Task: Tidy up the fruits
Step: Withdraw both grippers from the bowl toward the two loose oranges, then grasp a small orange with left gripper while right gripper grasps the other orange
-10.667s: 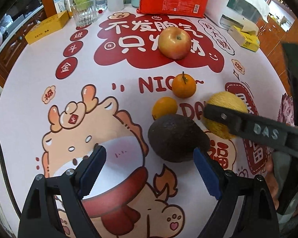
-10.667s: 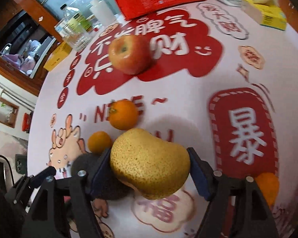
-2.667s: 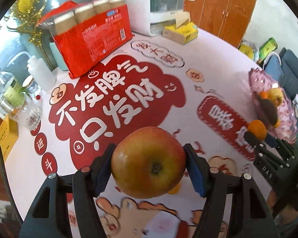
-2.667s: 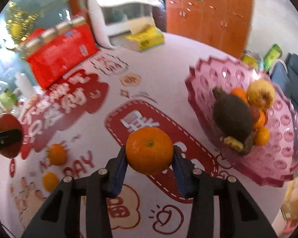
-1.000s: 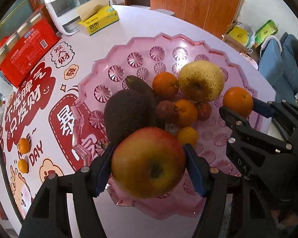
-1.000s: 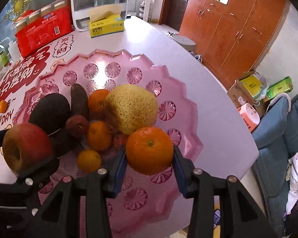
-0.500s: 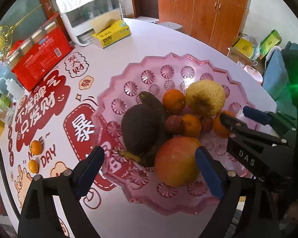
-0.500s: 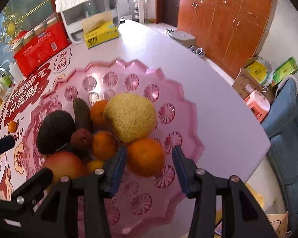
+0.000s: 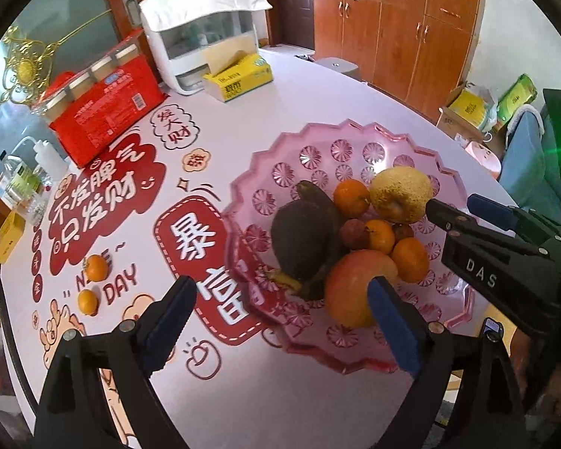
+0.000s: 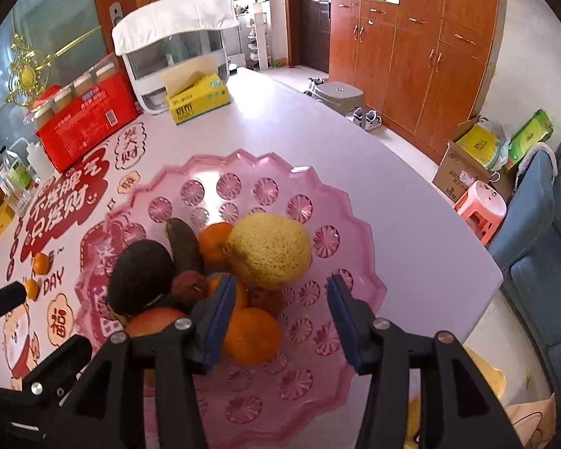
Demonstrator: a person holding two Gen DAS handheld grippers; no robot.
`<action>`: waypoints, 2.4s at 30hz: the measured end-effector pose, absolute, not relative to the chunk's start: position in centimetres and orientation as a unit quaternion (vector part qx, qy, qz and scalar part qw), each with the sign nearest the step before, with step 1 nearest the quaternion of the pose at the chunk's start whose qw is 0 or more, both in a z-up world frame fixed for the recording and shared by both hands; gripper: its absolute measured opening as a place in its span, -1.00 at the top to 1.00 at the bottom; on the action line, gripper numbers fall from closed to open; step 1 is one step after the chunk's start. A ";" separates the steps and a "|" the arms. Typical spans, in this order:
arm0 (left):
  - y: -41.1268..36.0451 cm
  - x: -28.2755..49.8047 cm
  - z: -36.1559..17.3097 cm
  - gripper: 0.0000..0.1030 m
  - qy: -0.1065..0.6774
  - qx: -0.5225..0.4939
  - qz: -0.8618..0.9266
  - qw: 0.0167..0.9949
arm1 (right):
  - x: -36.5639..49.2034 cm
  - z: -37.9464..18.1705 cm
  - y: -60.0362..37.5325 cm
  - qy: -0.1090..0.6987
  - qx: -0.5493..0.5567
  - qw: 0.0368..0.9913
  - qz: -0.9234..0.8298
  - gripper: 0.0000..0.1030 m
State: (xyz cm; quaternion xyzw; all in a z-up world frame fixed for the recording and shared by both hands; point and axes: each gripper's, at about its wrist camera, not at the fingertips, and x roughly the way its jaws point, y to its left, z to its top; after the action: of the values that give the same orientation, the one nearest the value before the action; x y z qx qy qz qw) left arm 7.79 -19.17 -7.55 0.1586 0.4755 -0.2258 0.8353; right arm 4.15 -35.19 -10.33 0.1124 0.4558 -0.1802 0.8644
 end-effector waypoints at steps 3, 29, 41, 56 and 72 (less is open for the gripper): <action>-18.0 7.4 -6.8 -0.78 0.470 0.159 -0.221 0.840 | 4.0 -9.5 -34.4 0.445 0.112 0.870 -0.180 0.00; 0.7 8.6 -0.6 -0.79 0.424 0.109 -0.142 0.888 | 6.9 -1.9 -18.4 0.357 0.067 0.925 -0.109 0.00; 10.2 15.2 -4.6 -0.79 0.433 0.048 -0.038 0.899 | 14.4 -3.0 -10.4 0.384 0.015 0.923 -0.004 0.00; 10.2 21.6 -16.1 -0.64 0.504 -0.032 -0.071 0.860 | 23.2 -12.6 -6.0 0.495 0.030 0.863 0.094 0.00; 10.7 22.5 -20.0 0.48 0.531 -0.072 -0.112 0.837 | 25.7 -16.7 -3.4 0.537 0.053 0.829 0.145 0.00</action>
State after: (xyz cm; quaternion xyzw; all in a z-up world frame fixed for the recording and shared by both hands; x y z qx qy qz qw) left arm 22.48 10.72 -19.95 -0.0716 0.5314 -0.1117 0.8366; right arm 25.66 -3.45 -16.68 0.0531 0.5374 0.1447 0.8291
